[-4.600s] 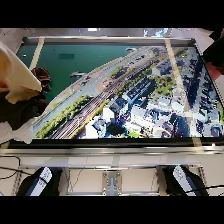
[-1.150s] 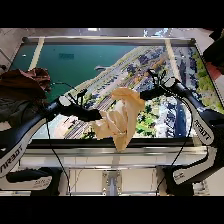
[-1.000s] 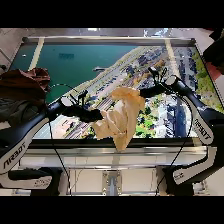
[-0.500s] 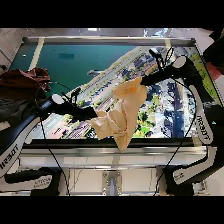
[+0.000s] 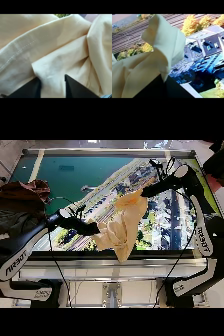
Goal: Fold the shirts.
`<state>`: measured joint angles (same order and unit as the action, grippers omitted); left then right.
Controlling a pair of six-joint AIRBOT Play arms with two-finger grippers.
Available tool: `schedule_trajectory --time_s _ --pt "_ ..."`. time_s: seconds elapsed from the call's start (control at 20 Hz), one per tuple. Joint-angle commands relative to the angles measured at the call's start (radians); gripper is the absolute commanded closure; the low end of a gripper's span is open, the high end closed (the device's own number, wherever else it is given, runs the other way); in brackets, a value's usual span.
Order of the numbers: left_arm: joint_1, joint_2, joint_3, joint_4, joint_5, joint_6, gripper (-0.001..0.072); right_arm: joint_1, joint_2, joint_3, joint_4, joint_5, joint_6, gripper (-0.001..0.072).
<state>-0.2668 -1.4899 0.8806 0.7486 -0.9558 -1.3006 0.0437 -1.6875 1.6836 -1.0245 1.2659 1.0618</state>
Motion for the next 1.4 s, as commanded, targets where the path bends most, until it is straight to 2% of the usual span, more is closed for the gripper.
schedule_trajectory --time_s 0.0,0.15,0.3,0.45,0.6,0.75,0.85,1.0,1.1,1.25,1.35 --pt "-0.007 -0.011 0.001 -0.055 0.054 0.032 0.0688 0.001 0.0 0.002 0.0 0.012 0.003 0.0702" --pt "0.009 0.029 0.002 -0.113 0.047 0.035 0.0693 0.0 0.011 0.002 -0.003 0.041 0.024 0.0702" --pt "0.096 0.187 0.028 -0.122 0.019 0.065 0.0694 0.0 0.08 0.056 -0.065 0.116 0.056 0.0703" --pt "0.275 0.457 0.072 -0.122 -0.028 0.068 0.0694 0.0 0.233 0.164 -0.15 0.248 0.093 0.0703" --pt "0.483 0.763 0.132 -0.122 0.004 0.067 0.0694 0.007 0.438 0.297 -0.146 0.346 0.182 0.0703" --pt "0.634 1.012 0.221 -0.122 0.116 0.068 0.0695 0.041 0.637 0.412 -0.126 0.283 0.206 0.0704" --pt "0.702 1.091 0.311 -0.121 0.172 0.097 0.0696 0.059 0.766 0.413 -0.103 0.19 0.206 0.0704" --pt "0.76 1.08 0.472 -0.046 0.165 0.118 0.0696 0.056 0.87 0.413 -0.143 0.121 0.202 0.0705" --pt "0.764 1.025 0.512 -0.018 0.117 0.088 0.0696 0.056 0.872 0.411 -0.192 0.13 0.201 0.0707" --pt "0.76 0.878 0.508 -0.064 -0.121 0.066 0.0696 0.056 0.788 0.303 -0.185 0.211 0.193 0.0706" --pt "0.725 0.746 0.491 -0.062 -0.196 0.066 0.0696 0.056 0.691 0.183 -0.182 0.216 0.187 0.0706"
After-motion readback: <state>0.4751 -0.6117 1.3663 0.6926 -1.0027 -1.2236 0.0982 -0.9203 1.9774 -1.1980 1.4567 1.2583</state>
